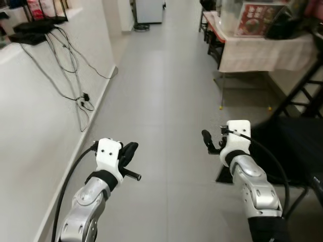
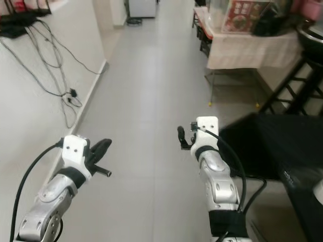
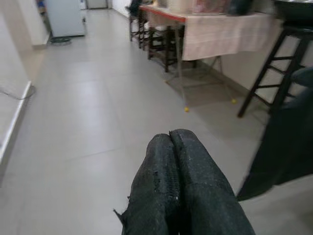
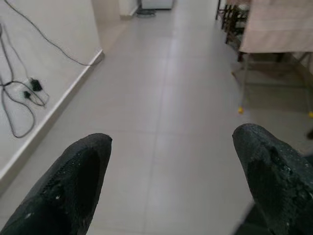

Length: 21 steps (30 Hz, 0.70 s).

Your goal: Building children table

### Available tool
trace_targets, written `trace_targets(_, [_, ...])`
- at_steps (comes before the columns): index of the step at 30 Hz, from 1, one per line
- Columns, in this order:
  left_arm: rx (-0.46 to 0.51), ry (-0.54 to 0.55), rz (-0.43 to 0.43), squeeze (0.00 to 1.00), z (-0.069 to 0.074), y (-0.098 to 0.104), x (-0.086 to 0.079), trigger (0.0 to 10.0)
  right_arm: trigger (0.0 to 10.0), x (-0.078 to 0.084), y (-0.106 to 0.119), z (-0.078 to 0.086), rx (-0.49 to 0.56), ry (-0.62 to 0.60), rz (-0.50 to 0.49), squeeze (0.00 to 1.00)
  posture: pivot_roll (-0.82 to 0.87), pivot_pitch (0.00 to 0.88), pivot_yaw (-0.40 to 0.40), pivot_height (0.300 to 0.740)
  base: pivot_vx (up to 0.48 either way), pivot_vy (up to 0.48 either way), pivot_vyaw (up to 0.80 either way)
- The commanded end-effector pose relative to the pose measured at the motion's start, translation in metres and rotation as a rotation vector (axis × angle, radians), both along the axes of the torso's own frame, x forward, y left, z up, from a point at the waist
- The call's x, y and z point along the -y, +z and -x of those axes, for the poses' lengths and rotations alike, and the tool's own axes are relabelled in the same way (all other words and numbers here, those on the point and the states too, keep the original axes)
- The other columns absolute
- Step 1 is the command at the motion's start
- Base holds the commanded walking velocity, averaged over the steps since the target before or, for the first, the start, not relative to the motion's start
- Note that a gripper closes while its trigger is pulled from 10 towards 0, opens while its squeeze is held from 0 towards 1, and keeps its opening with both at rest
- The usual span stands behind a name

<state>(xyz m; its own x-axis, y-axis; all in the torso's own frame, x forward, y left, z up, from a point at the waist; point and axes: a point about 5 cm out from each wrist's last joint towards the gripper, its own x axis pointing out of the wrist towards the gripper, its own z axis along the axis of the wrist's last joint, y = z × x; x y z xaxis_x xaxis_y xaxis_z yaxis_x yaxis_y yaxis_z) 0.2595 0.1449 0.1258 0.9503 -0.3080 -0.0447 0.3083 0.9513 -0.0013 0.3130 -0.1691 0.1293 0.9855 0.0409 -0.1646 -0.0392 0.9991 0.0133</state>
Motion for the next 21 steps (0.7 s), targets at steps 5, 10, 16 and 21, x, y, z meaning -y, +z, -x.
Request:
trace_targets(5, [0.029, -0.007, -0.007, 0.00, -0.004, 0.006, 0.001, 10.0, 10.0, -0.005, -0.001, -0.002, 0.002, 0.012, 0.008, 0.00, 0.01, 0.045, -0.027, 0.740, 0.361, 0.000, 0.00])
trace_targets(10, [0.040, -0.017, 0.012, 0.00, -0.006, 0.010, 0.003, 10.0, 10.0, -0.009, 0.000, -0.003, 0.013, 0.018, 0.012, 0.00, 0.01, 0.042, -0.024, 0.740, 0.362, 0.000, 0.00])
trace_targets(16, [0.079, -0.022, 0.111, 0.00, -0.017, 0.027, 0.006, 10.0, 10.0, -0.012, 0.002, -0.005, 0.030, 0.022, 0.024, 0.00, 0.02, 0.044, -0.035, 0.740, 0.363, 0.000, 0.00])
trace_targets(21, [0.098, -0.007, 0.139, 0.00, -0.021, 0.035, 0.000, 10.0, 10.0, -0.016, 0.002, -0.007, 0.035, 0.025, 0.018, 0.00, 0.02, 0.033, -0.046, 0.740, 0.354, 0.000, 0.00])
